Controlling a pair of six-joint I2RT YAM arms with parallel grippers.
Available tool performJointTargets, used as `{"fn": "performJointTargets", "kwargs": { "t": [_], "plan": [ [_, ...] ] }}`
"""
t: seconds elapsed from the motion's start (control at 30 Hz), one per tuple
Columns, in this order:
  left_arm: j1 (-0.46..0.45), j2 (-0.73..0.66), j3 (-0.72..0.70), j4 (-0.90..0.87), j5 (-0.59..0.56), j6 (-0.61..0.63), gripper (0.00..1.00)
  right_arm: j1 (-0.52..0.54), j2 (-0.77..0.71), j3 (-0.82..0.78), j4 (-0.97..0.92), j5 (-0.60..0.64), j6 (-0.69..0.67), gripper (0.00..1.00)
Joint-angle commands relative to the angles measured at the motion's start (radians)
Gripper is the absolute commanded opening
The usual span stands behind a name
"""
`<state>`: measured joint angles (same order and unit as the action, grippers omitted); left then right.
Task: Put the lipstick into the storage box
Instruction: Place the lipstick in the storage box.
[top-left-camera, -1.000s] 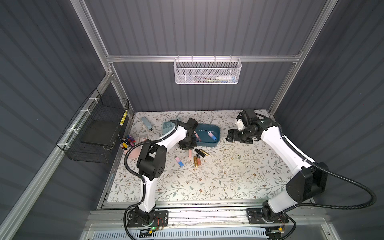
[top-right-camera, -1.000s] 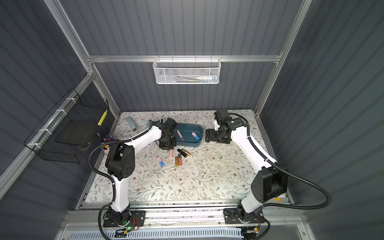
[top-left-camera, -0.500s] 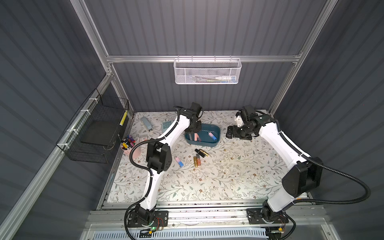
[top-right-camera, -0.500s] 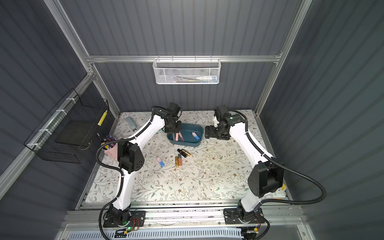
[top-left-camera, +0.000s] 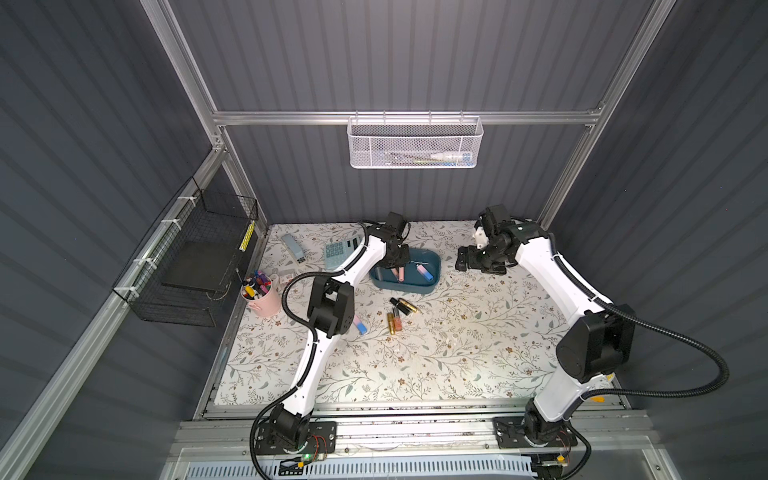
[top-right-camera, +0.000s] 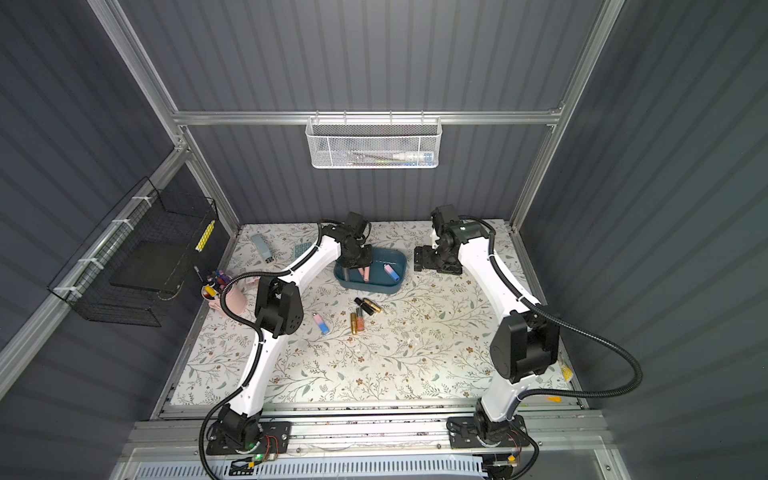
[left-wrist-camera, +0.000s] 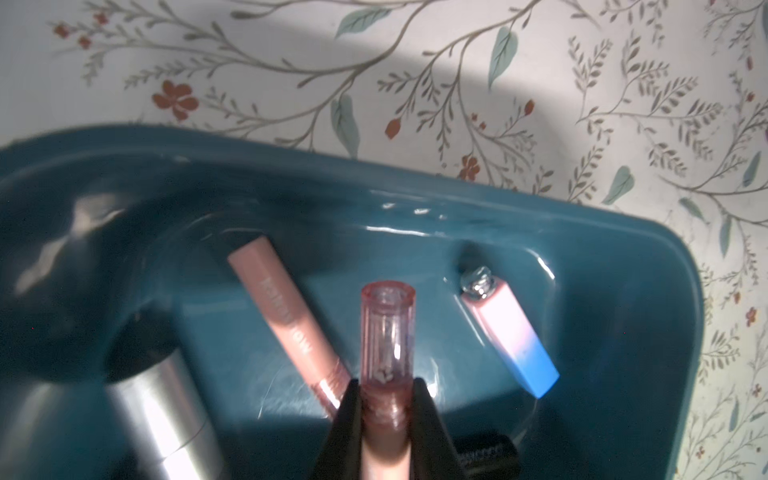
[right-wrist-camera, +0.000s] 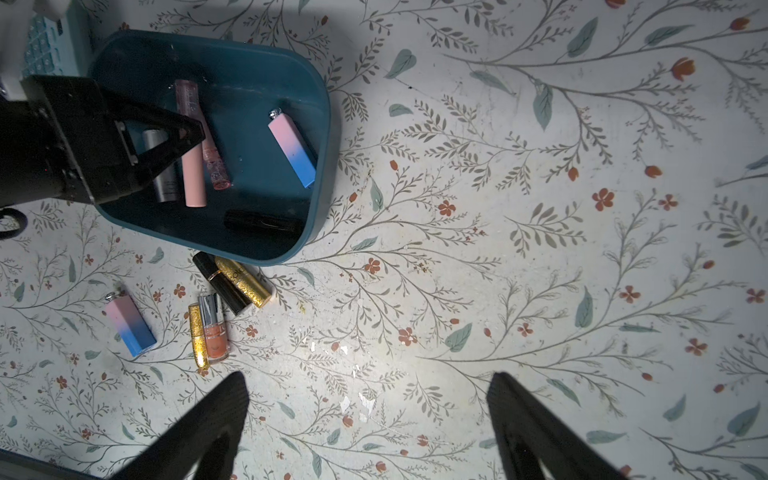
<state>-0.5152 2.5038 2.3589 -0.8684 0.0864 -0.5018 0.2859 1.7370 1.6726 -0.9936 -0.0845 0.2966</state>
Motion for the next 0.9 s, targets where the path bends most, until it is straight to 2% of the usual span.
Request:
{"fn": "performJointTargets", "kwargs": {
  "t": [0.0, 0.2, 0.27, 0.43, 0.5, 0.67, 0.87],
  "plan": [
    [0.006, 0.030, -0.016, 0.063, 0.052, -0.026, 0.14, -0.009, 0.011, 0.029, -0.043, 0.017, -0.023, 0.92],
    [0.006, 0.057, -0.019, 0.088, 0.067, -0.033, 0.16, -0.017, 0.021, 0.041, -0.062, 0.021, -0.037, 0.92],
    [0.006, 0.059, -0.025, 0.091, 0.068, -0.035, 0.19, -0.021, 0.018, 0.037, -0.066, 0.022, -0.041, 0.92],
    [0.006, 0.047, -0.047, 0.133, 0.114, -0.026, 0.53, -0.024, -0.005, 0.002, -0.056, 0.017, -0.044, 0.92],
    [0.004, 0.045, -0.020, 0.134, 0.124, -0.022, 0.61, -0.024, -0.012, -0.013, -0.053, 0.014, -0.042, 0.92],
    [0.003, -0.007, 0.017, 0.113, 0.105, -0.023, 0.66, -0.024, -0.032, -0.047, -0.034, 0.000, -0.050, 0.92],
    [0.002, -0.157, -0.083, 0.089, 0.070, -0.011, 0.68, -0.004, -0.048, -0.067, -0.027, 0.010, -0.074, 0.90]
  ]
}}
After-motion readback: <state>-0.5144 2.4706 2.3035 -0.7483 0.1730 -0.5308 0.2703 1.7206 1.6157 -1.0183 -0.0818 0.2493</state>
